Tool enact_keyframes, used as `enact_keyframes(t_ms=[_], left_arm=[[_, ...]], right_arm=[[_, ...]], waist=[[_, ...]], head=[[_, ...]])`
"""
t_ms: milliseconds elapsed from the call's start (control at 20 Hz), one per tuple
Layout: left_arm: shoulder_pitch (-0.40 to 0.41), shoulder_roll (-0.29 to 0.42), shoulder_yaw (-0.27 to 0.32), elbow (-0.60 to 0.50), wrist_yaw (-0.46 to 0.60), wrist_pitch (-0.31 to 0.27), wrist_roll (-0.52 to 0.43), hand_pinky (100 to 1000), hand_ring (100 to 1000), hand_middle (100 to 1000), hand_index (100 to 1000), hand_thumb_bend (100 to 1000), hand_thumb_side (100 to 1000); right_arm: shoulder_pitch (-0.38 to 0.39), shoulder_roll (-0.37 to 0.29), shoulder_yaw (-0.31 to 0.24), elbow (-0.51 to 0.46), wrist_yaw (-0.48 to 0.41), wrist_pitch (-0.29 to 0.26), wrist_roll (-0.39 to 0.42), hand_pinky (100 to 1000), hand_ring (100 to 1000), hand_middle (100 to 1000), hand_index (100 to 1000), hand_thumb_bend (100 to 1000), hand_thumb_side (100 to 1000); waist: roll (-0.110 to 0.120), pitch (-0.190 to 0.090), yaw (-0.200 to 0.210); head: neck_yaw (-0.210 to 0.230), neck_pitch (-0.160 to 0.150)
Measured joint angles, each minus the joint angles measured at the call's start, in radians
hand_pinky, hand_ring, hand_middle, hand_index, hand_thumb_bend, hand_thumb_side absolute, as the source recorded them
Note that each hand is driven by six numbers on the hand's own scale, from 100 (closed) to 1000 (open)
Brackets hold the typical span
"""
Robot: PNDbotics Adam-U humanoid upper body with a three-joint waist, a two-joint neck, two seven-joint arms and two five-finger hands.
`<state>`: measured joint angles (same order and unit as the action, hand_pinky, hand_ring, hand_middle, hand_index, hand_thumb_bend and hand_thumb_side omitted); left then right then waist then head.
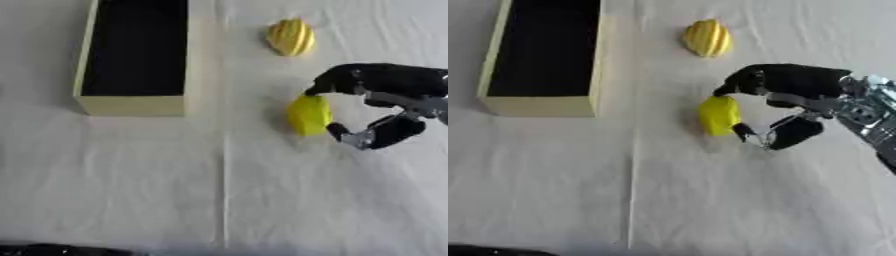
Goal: Pick up objects on the table and place them in the box.
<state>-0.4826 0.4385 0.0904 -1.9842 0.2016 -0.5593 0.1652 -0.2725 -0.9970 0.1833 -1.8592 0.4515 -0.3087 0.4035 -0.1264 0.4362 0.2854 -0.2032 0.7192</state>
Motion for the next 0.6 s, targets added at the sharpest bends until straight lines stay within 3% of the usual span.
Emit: enact_keyframes(t_ms=[150,400,600], left_arm=[[0.0,0.0,0.0,0.0,0.0,-0.001,-0.001,779,779,697,862,100,610],[-0.001,0.0,0.0,0.0,0.0,0.0,-0.002,778,777,694,861,100,610],[-0.002,0.0,0.0,0.0,0.001,0.002,-0.006,777,775,692,860,100,609]], right_arm=[[-0.006,0.003,-0.01,0.007,0.004,0.006,-0.019,982,944,830,951,100,459],[-0.011,0.007,-0.013,0.025,0.026,0.011,-0.038,981,943,854,955,100,512],[-0.018,0.012,-0.013,0.049,0.048,0.01,-0.042,971,934,842,943,100,473]], waist=[[0.0,0.003,0.002],[-0.002,0.012,0.011],[-0.007,0.021,0.021]], head=[[-0.001,-0.001],[-0.005,-0.009],[-0.009,-0.016]])
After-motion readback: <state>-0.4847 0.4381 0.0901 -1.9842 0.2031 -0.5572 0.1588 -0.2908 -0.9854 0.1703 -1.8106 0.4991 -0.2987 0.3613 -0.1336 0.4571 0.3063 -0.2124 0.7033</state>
